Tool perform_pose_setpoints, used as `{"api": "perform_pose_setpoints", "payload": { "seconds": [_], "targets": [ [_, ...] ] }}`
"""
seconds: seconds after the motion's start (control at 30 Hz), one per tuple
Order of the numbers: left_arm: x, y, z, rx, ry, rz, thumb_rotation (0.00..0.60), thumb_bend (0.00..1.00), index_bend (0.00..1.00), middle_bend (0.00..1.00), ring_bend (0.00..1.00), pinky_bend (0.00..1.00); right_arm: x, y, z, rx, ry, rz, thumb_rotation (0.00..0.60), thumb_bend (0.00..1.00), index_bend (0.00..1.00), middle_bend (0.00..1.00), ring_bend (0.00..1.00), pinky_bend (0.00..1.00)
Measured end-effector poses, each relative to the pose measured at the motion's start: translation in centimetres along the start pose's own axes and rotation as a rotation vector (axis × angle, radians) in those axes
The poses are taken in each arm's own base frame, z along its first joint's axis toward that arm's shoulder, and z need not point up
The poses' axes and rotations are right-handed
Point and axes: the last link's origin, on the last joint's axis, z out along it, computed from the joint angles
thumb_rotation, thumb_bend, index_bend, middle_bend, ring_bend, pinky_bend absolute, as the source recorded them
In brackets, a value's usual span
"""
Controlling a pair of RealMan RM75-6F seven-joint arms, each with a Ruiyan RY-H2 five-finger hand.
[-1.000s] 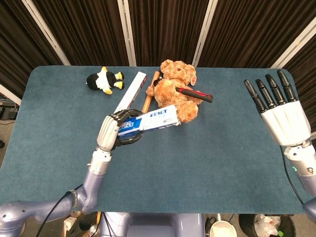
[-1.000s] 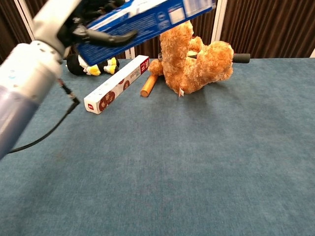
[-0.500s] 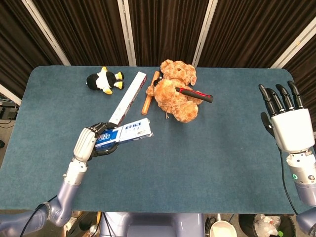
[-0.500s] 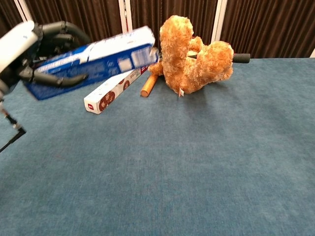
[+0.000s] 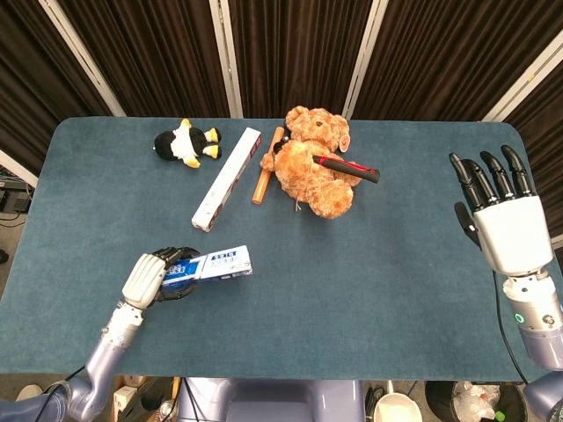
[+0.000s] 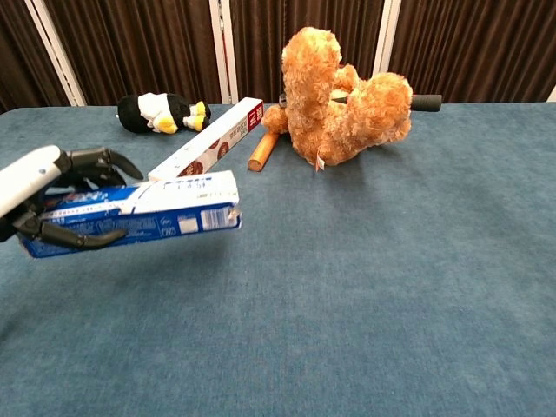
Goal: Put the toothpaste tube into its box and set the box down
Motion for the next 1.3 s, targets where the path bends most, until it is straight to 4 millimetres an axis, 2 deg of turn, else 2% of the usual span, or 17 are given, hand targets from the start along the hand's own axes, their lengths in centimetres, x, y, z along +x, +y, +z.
{"api": "perform_pose_setpoints", "payload": {
  "seconds": [0.07, 0.17, 0.47, 0.77, 0.97, 1.1, 1.3],
  "targets": [
    [-0.3, -0.6, -0.1, 0.027, -0.02, 0.016, 0.6, 0.31, 0.25, 0.36, 0.33, 0.44, -0.1, 0.0, -0.1, -0.001, -0.004, 0.002, 0.6, 0.39, 0.0, 0.29, 0.2, 0.14],
    [-0.6, -1.4, -0.4, 0.069, -0.067, 0.037, 0.6, 0.2, 0.18, 0.27, 0.25, 0.31, -0.3, 0.0, -0.4, -0.001, -0.013, 0.0, 0.6, 0.39, 0.0, 0.29, 0.2, 0.14],
    [0.4, -2.3, -1.2, 0.166, -0.192, 0.13, 0.6, 0.12, 0.07, 0.13, 0.07, 0.11, -0.3, -0.4, -0.8, 0.0, -0.014, 0.015, 0.6, 0.39, 0.0, 0.29, 0.2, 0.14],
    [1.0, -2.2, -1.3, 0.202, -0.219, 0.148, 0.6, 0.12, 0.05, 0.11, 0.05, 0.09, 0.1, -0.8, -1.8, -0.003, -0.028, 0.053, 0.6, 0.39, 0.0, 0.29, 0.2, 0.14],
    [1.0, -2.2, -1.3, 0.205, -0.22, 0.149, 0.6, 0.12, 0.04, 0.11, 0.05, 0.09, -0.1, -1.9, -4.6, -0.031, -0.121, 0.137, 0.6, 0.39, 0.0, 0.29, 0.2, 0.14],
    [1.0, -2.2, -1.3, 0.205, -0.22, 0.149, 0.6, 0.12, 0.04, 0.11, 0.05, 0.09, -0.6, -2.7, -7.7, -0.061, -0.215, 0.207, 0.6, 0.39, 0.0, 0.29, 0.2, 0.14],
    [1.0, -2.2, -1.3, 0.205, -0.22, 0.149, 0.6, 0.12, 0.04, 0.1, 0.05, 0.09, -1.3, -3.2, -9.3, -0.081, -0.246, 0.244, 0.6, 0.39, 0.0, 0.29, 0.2, 0.14]
  ]
}}
